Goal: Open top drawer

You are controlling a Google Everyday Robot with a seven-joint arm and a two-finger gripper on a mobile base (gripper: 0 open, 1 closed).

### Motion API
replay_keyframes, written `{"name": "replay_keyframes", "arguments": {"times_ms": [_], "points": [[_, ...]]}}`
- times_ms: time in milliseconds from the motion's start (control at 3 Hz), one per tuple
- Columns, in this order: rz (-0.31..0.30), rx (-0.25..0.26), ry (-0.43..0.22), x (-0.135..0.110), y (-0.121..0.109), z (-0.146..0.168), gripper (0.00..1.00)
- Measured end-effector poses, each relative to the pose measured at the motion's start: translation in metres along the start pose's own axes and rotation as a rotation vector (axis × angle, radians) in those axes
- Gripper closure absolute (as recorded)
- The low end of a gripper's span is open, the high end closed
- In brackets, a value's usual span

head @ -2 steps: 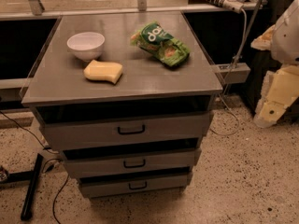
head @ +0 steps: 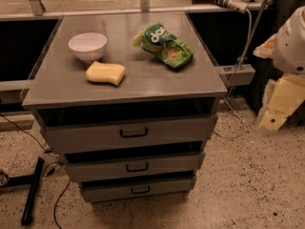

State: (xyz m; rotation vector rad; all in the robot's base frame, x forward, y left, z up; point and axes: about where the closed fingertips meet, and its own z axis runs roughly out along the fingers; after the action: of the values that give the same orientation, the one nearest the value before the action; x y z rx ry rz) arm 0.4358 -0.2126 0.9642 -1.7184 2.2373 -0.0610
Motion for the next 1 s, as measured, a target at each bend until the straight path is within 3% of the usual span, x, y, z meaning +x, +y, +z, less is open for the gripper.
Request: {"name": "replay_keyframes", "arguments": {"times_ms": [333, 667, 1000], "points": [[-0.012, -0.017, -0.050, 0.000, 0.017, 0.021, 0.00], [-0.052, 0.008, -0.153, -0.001, 0.035, 0.042, 0.00], [-0.112, 0.083, -0.259, -0.005, 0.050, 0.059, 0.00]]}}
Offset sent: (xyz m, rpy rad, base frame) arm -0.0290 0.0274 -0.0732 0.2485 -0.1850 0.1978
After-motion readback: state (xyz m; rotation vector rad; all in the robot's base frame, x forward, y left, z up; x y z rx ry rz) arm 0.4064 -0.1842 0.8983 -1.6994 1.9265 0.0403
